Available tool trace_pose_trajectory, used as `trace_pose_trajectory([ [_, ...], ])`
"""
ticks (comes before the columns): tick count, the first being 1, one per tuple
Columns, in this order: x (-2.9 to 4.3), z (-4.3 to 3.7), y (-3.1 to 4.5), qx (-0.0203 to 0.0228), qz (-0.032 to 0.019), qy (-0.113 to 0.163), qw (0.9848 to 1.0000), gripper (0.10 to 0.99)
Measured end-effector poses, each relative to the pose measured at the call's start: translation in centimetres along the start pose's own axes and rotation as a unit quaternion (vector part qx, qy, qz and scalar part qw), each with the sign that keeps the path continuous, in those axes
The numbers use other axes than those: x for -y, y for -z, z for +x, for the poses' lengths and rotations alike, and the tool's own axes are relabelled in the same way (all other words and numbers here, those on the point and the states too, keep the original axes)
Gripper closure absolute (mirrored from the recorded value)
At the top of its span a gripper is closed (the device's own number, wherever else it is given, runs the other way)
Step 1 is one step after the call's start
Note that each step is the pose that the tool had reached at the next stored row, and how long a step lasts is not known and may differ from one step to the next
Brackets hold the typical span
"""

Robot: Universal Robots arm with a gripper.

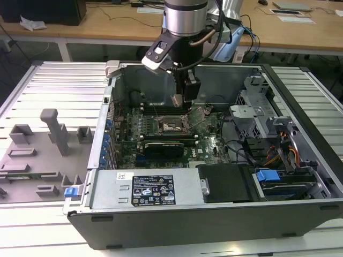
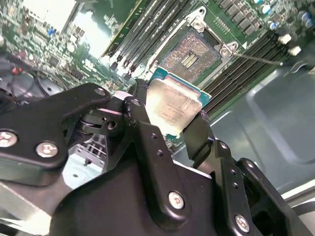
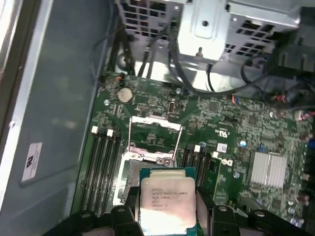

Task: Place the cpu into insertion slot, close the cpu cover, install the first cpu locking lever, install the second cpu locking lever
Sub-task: 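Place the cpu into insertion slot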

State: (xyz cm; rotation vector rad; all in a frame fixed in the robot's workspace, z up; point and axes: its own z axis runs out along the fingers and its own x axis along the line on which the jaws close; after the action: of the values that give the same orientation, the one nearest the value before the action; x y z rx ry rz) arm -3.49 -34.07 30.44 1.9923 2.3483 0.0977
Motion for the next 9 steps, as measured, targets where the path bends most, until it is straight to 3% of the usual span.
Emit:
trace_pose_trajectory([
  [6,0.12,0.07,-0.41,0.0042,-0.0005,-0.044,0.999,0.545],
  [8,0.44,0.3,-0.7,0.007,-0.0107,-0.046,0.9989,0.545],
  [9,0.49,0.35,-0.74,0.0077,-0.0127,-0.046,0.9988,0.545],
])
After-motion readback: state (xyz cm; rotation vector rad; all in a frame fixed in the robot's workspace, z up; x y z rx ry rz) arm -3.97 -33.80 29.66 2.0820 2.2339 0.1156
